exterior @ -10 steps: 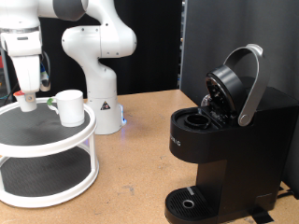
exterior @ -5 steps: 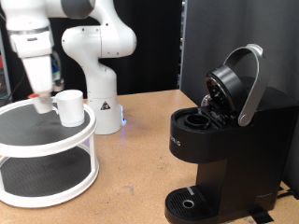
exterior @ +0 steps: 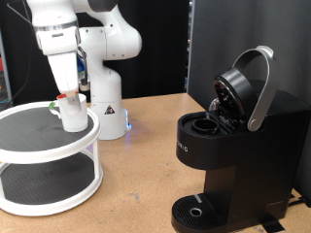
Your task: Make a cup of coffee with the keurig machine
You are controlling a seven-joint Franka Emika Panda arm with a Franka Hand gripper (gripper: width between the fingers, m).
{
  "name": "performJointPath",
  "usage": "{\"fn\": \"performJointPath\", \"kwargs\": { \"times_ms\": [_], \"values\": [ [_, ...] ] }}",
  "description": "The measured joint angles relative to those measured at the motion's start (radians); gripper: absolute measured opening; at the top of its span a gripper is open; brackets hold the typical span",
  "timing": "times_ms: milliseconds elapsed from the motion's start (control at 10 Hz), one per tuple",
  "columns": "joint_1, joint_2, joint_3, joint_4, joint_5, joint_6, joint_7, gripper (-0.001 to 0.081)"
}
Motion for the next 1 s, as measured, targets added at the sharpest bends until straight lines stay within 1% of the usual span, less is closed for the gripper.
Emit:
{"fn": "performJointPath", "kwargs": {
  "times_ms": [100, 200, 400, 500, 700, 800, 1000],
  "values": [
    [0.001, 0.001, -0.001, 0.000, 0.014, 0.000, -0.004, 0.0431],
    [0.012, 0.002, -0.001, 0.000, 0.057, 0.000, -0.002, 0.0431],
    [0.056, 0.005, 0.016, 0.012, 0.143, 0.000, 0.010, 0.0431],
    [0.075, 0.005, 0.035, 0.016, 0.171, 0.015, 0.037, 0.0431],
    [0.099, 0.007, 0.089, 0.025, 0.202, 0.034, 0.137, 0.0431],
    [0.104, 0.012, 0.102, 0.031, 0.205, 0.035, 0.172, 0.0431],
    [0.103, 0.012, 0.099, 0.024, 0.204, 0.037, 0.158, 0.0431]
  ]
}}
